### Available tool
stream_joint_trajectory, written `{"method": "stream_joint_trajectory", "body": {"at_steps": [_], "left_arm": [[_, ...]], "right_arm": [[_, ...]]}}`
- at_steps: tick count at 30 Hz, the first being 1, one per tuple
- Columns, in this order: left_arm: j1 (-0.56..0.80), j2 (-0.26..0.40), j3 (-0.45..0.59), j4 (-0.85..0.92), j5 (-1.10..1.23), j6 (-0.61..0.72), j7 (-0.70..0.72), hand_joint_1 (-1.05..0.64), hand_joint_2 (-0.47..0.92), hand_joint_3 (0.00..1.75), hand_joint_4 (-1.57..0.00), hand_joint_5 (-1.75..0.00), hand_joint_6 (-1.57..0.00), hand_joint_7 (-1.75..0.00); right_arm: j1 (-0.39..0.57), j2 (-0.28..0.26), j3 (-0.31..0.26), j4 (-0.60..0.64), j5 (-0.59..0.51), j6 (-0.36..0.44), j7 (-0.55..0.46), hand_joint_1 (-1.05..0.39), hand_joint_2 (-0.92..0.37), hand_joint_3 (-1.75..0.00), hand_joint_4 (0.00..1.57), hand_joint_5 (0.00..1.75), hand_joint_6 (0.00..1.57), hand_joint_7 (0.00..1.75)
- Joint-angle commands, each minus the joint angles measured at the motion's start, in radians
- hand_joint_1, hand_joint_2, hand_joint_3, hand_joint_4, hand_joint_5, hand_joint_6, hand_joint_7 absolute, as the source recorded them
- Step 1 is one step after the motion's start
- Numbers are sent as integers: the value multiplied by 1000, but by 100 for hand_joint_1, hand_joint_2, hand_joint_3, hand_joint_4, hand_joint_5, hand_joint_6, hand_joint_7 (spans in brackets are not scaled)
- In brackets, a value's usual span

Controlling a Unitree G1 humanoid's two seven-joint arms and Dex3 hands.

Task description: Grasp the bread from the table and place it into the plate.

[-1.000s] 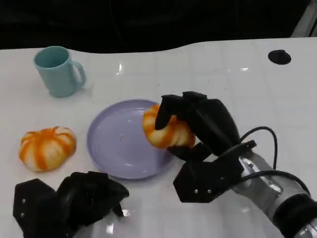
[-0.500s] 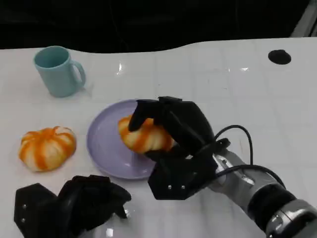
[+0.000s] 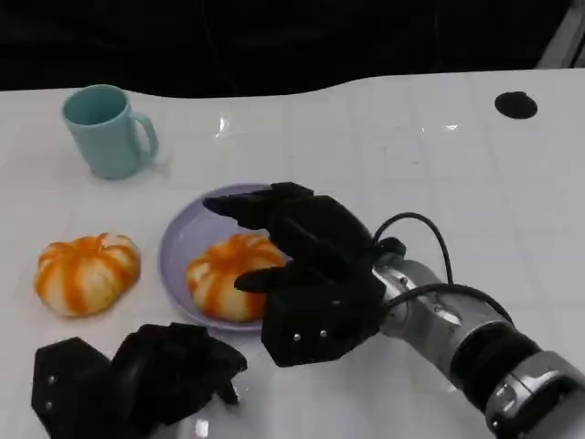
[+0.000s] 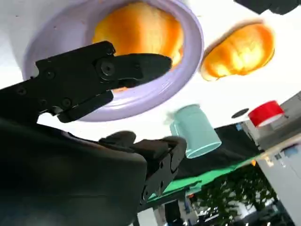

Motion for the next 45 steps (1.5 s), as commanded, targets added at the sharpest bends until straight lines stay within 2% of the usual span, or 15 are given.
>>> {"method": "stream_joint_trajectory", "body": {"at_steps": [1,6,9,16,18,20,26,32,39,42,43,45], "left_arm": [[11,8,2,8,4,16,15,-105,64,21,-88,-149,-154,-37],[14,6,5,14,0,13,11,-105,64,22,-88,-149,-154,-37],[18,5,6,-2,-7,29,12,-105,63,21,-89,-149,-155,-37],[5,5,15,13,-15,17,7,-104,64,23,-87,-150,-154,-35],[5,8,13,14,-8,12,7,-104,64,24,-87,-149,-154,-34],[7,9,11,11,-4,10,7,-105,65,25,-88,-149,-155,-34],[11,8,12,5,-10,13,1,-105,64,25,-90,-149,-156,-33],[17,7,3,-5,-1,9,6,-105,63,25,-90,-150,-156,-33],[17,4,-2,-7,1,7,11,-105,64,24,-90,-150,-155,-33],[17,2,-3,-8,2,7,14,-105,64,24,-90,-150,-156,-33],[17,0,-4,-8,2,7,15,-105,64,24,-90,-150,-156,-34],[18,-2,-4,-7,3,5,16,-105,64,24,-91,-150,-156,-34]], "right_arm": [[42,-36,-7,-85,30,18,68,-78,-92,-31,0,15,11,0],[105,-66,-17,-185,51,11,83,-81,-92,-31,3,19,13,1],[154,-88,-35,-250,74,-29,64,-78,-92,-33,8,26,17,3],[267,-155,-69,-358,82,-110,-3,-55,-92,-20,21,58,38,11],[315,-180,-91,-389,110,-145,-14,-49,-92,-18,29,65,46,15],[362,-201,-116,-428,138,-170,-13,-46,-92,-16,38,71,53,18],[491,-272,-182,-531,206,-252,5,-41,-92,-13,43,85,64,22],[578,-341,-232,-580,201,-337,-6,-41,-92,-16,58,94,74,26],[665,-372,-288,-588,215,-395,-21,-33,-91,-15,69,121,85,49],[688,-377,-310,-576,225,-421,-23,-32,-86,-26,68,138,81,76],[696,-381,-316,-572,225,-428,-24,-32,-79,-40,68,142,78,85],[707,-388,-326,-564,221,-442,-26,-29,-58,-81,67,148,76,102]]}}
